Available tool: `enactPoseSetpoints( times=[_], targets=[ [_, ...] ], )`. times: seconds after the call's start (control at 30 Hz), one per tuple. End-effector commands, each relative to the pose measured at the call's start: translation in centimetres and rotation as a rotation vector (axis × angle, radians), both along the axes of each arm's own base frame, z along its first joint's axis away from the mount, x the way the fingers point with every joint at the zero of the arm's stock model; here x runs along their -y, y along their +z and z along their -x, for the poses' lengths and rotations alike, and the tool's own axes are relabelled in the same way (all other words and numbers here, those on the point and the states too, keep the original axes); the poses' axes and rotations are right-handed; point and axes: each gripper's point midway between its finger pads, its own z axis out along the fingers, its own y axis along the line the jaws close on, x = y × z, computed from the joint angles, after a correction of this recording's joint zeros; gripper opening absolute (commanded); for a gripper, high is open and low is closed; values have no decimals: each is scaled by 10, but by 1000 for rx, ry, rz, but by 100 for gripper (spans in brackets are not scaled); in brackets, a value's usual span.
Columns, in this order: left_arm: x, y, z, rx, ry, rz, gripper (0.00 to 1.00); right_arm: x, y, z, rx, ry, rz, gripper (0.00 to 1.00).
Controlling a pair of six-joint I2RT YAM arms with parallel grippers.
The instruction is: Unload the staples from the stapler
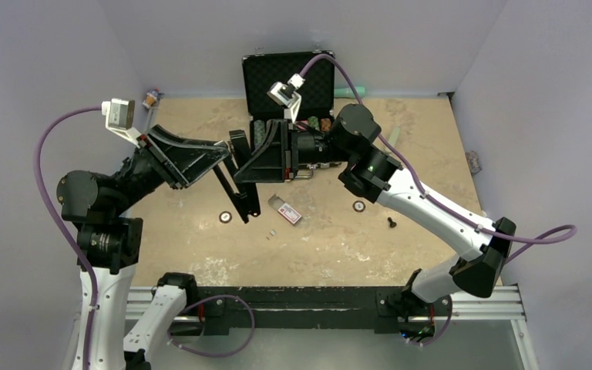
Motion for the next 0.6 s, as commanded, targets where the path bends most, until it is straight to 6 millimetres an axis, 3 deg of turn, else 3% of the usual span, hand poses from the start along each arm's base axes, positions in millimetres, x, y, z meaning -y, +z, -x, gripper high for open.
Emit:
enactPoseSetpoints(
  times=[0.0, 0.13, 0.27, 0.33, 0.47, 0.57],
  targets=[
    [-1, 0, 0, 43, 21, -16, 0, 15, 43, 14, 70, 15, -111, 0],
    [-2, -5, -1, 20, 28, -18, 0, 15, 40, 15, 73, 18, -104, 0],
    [-4, -7, 2, 16, 47, -33, 0, 16, 39, 14, 80, 6, -89, 38],
    [-5, -10, 2, 2, 60, -49, 0, 16, 38, 12, 93, -17, -75, 51],
    [-6, -13, 4, -19, 75, -69, 0, 18, 30, 8, 101, -47, -32, 63],
    [-8, -17, 7, -32, 91, -95, 0, 24, 23, 0, 95, -87, -1, 67]
  ],
)
